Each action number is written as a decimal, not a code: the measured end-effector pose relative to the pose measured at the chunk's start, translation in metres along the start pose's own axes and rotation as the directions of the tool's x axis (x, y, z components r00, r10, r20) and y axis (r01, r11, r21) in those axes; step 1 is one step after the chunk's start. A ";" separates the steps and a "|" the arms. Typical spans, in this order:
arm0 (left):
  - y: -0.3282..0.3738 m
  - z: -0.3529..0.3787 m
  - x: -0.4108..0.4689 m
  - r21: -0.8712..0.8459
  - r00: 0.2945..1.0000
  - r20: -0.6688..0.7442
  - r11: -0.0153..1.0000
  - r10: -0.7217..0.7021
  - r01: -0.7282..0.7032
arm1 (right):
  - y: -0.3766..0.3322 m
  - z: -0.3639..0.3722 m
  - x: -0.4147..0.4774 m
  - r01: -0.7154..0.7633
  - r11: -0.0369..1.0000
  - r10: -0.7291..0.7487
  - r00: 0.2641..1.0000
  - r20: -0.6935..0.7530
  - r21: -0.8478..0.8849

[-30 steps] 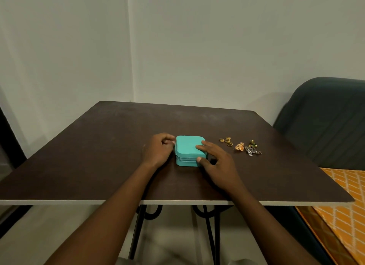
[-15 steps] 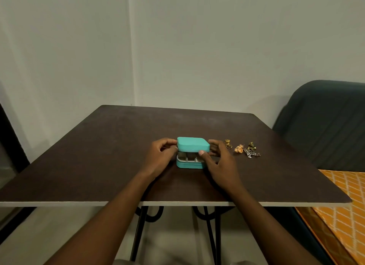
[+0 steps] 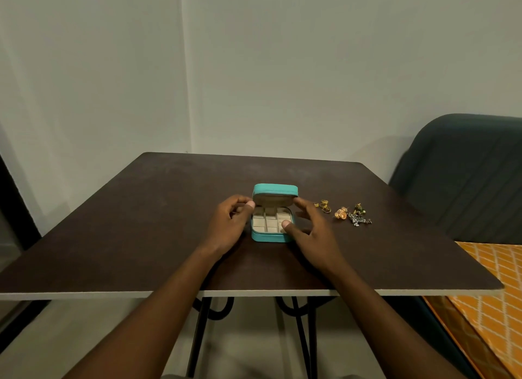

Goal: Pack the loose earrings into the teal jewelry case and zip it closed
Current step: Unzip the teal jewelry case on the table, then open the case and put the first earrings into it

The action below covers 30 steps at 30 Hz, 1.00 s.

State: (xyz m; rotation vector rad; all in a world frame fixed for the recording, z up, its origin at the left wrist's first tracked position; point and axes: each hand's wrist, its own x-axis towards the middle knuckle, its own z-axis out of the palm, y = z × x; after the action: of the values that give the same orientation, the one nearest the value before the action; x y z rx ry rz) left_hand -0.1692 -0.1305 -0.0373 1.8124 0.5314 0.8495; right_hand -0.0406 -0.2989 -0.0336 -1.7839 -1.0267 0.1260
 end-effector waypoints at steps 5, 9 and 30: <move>0.001 -0.001 0.000 0.010 0.999 0.045 0.999 -0.031 0.030 | 0.001 -0.002 0.004 -0.043 0.999 0.042 0.999 0.030 0.017; 0.005 0.001 0.001 0.045 0.995 0.081 0.998 -0.053 0.049 | -0.001 -0.002 0.009 -0.099 0.994 0.096 0.994 0.057 0.048; -0.007 0.007 0.011 0.460 0.992 0.101 0.888 -0.081 0.026 | 0.002 0.005 0.029 -0.230 0.968 0.210 0.962 0.175 0.104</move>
State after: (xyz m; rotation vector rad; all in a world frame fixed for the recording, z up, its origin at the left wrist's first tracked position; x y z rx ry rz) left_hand -0.1565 -0.1240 -0.0414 2.2505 0.7495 0.6040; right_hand -0.0240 -0.2751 -0.0269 -1.7920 -0.9096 0.4708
